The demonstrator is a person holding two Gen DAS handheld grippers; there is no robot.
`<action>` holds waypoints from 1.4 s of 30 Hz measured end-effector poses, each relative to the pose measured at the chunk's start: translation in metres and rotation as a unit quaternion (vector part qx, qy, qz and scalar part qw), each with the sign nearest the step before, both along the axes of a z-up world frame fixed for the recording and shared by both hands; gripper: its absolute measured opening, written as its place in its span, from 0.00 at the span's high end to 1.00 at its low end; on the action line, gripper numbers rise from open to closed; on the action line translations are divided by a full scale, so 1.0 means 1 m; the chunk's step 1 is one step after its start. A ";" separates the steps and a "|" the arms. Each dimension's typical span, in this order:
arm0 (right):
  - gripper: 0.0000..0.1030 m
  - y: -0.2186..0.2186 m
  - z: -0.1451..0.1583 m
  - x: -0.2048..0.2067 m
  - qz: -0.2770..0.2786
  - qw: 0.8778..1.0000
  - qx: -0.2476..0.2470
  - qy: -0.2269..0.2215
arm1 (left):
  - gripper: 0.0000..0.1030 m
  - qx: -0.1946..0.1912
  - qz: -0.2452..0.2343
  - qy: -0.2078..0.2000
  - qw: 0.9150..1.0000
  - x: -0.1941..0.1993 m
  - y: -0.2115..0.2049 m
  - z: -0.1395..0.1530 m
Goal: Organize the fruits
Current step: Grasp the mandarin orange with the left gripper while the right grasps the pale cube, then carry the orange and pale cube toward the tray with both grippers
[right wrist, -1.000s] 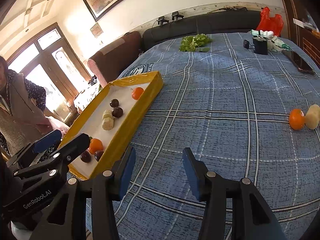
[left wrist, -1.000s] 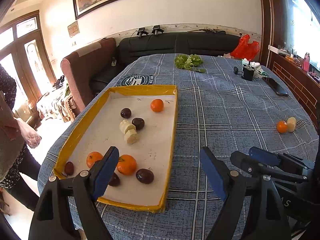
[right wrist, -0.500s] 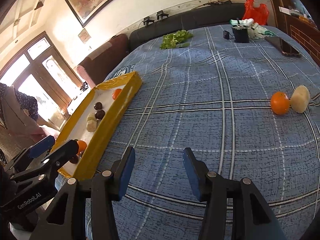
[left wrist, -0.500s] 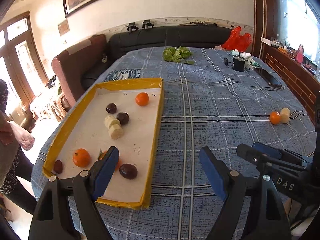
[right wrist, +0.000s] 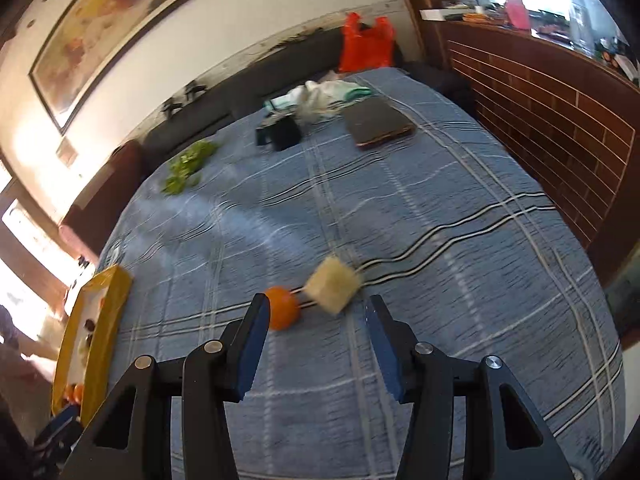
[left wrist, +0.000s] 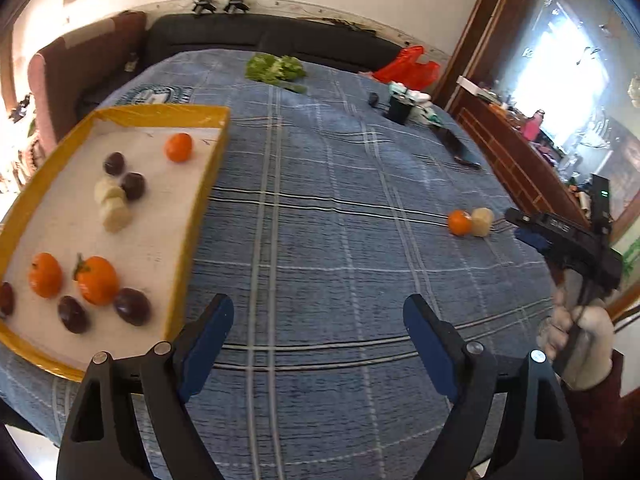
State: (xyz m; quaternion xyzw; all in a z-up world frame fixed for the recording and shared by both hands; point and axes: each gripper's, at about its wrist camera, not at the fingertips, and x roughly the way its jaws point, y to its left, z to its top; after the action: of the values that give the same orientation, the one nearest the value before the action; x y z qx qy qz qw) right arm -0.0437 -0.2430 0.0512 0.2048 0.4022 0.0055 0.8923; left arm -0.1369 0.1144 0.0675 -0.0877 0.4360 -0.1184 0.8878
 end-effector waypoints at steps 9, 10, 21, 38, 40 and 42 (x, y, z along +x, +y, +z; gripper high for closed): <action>0.48 0.003 -0.028 0.040 -0.004 1.000 0.011 0.026 | 0.16 0.058 -0.022 -0.006 0.998 0.007 -0.037 0.003; 0.48 0.004 -0.030 0.042 -0.001 1.000 0.011 0.026 | 0.16 0.062 -0.025 -0.008 0.998 0.010 -0.042 0.004; 0.56 -0.012 -0.031 0.034 -0.026 0.999 0.018 -0.026 | 0.17 0.095 -0.087 -0.023 0.991 0.069 -0.126 0.003; 0.56 -0.039 -0.038 0.033 -0.077 0.995 0.056 -0.012 | 0.67 0.076 -0.189 0.015 0.979 0.139 -0.228 -0.056; 0.56 -0.038 -0.038 0.033 -0.077 0.995 0.056 -0.012 | 0.67 0.081 -0.191 0.010 0.978 0.137 -0.230 -0.057; 0.56 -0.038 -0.039 0.033 -0.077 0.995 0.057 -0.013 | 0.67 0.077 -0.187 0.012 0.979 0.137 -0.228 -0.056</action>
State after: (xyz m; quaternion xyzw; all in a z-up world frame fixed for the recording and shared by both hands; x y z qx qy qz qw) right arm -0.0108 -0.2812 0.0127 0.2852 0.3731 -0.0379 0.8820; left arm -0.0002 -0.1133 0.0113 0.0622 0.4633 -0.2476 0.8486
